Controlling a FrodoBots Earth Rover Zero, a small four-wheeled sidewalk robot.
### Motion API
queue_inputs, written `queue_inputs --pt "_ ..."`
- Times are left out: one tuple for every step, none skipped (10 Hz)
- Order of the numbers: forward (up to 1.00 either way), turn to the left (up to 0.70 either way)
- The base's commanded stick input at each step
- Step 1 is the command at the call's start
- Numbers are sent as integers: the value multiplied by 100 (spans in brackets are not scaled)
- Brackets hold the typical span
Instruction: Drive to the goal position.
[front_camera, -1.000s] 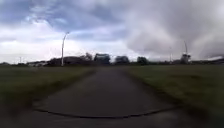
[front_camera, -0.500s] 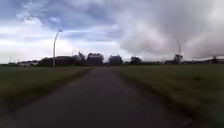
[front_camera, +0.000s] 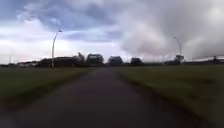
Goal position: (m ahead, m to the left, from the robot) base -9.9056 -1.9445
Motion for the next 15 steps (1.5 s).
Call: queue_inputs --pt "100 0" --pt "100 0" --pt "100 0" --pt "100 0" --pt "100 0" --pt "100 0" --pt "100 0" --pt "100 0" --pt "100 0" --pt "100 0" --pt "100 0" --pt "100 0" --pt "100 0" --pt "100 0" --pt "100 0"
